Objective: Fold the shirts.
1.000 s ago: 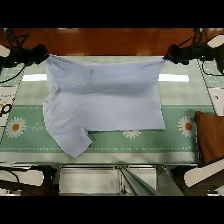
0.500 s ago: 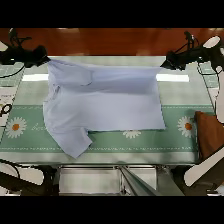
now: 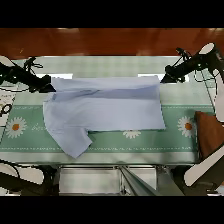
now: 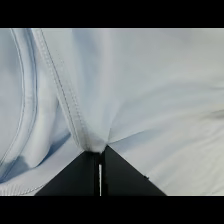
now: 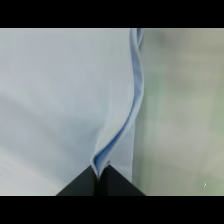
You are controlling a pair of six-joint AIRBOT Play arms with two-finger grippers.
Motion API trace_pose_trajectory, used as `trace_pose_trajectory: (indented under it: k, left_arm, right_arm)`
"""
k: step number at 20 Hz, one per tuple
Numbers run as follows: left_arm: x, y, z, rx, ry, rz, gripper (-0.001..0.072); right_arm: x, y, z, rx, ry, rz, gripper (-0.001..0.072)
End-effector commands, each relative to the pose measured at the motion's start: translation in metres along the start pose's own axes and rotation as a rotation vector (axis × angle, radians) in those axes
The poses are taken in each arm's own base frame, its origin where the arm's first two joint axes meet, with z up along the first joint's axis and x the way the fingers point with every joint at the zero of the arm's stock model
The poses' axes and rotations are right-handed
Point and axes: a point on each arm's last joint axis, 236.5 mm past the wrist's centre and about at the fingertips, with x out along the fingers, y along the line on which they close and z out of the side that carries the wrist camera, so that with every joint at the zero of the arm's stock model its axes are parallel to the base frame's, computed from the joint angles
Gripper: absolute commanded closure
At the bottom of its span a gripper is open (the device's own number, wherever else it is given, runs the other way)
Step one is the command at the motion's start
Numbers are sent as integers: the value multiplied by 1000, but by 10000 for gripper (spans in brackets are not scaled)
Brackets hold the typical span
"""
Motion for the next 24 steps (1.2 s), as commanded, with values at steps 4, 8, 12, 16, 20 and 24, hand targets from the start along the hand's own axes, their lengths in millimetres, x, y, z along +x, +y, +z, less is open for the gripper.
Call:
trace_pose_trajectory:
  k: [4, 8, 12, 16, 20, 24]
  left_arm:
    - [3, 10, -23, -7, 86, 6, 691]
    - [4, 12, -25, -5, 95, 14, 690]
    - [-12, 11, -46, -4, 193, 9, 202]
    - [-71, 25, -50, -101, 11, 46, 202]
    - [-68, 70, -149, -353, -44, 41, 202]
    - [-32, 79, -235, -613, 6, -57, 202]
  right_arm:
    - [10, -10, -13, 17, 64, -14, 689]
    - [12, -15, -15, 18, 78, -31, 675]
    - [-11, -16, -23, 54, 102, -27, 291]
    - [-85, -42, -41, 140, -11, -68, 292]
    - [-76, -46, -98, 209, -193, -7, 291]
    - [-37, -28, -170, 282, -274, 134, 291]
